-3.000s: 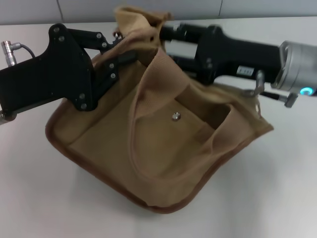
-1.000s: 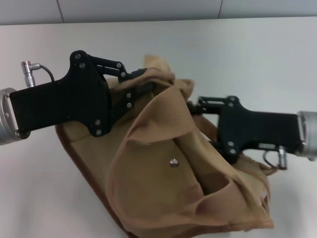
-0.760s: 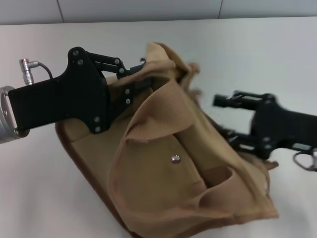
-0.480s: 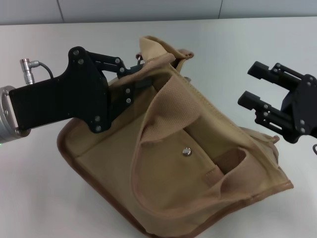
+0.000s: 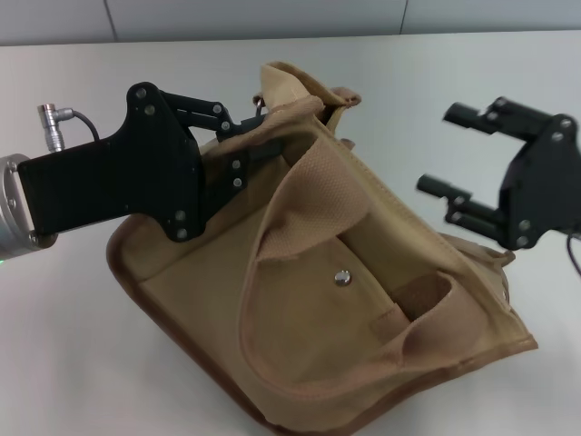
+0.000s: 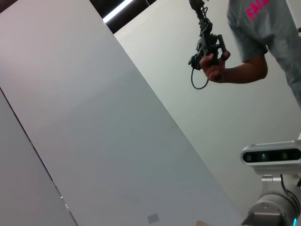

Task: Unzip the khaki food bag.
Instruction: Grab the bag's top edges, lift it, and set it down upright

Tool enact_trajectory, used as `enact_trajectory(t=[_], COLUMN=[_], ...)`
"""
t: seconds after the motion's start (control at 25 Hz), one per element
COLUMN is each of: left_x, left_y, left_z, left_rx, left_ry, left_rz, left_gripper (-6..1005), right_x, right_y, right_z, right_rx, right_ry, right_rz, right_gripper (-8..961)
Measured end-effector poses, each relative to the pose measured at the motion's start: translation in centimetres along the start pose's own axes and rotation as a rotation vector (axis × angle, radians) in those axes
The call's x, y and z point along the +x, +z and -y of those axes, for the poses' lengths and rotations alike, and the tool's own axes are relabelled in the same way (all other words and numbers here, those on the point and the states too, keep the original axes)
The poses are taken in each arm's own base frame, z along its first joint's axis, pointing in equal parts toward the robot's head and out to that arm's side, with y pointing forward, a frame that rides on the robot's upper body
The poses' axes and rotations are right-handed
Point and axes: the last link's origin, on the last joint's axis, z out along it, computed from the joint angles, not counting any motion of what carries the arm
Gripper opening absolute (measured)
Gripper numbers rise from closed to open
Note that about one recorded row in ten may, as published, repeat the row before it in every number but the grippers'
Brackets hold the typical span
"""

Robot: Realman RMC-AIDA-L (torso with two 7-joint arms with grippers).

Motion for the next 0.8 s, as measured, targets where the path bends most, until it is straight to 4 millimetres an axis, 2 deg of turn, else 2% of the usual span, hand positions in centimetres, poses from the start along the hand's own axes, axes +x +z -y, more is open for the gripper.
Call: enact_trajectory(t=[0.36, 0.8], left_x=[0.0, 0.0], left_y=[0.4, 0.8], left_z=[0.2, 0.4], left_rx=[-0.008, -0.021], left_ry=[-0.006, -0.004], left_rz=[-0.007, -0.014], left_gripper=[87, 87], right_x=[0.4, 1.1], right_y=[3.3, 5.6], right_z=[-1.6, -1.8], right_rx=[-0.123, -0.170], right_ry=[-0.229, -0.319], right_rz=[0.024, -0.016], right_gripper=[630, 629])
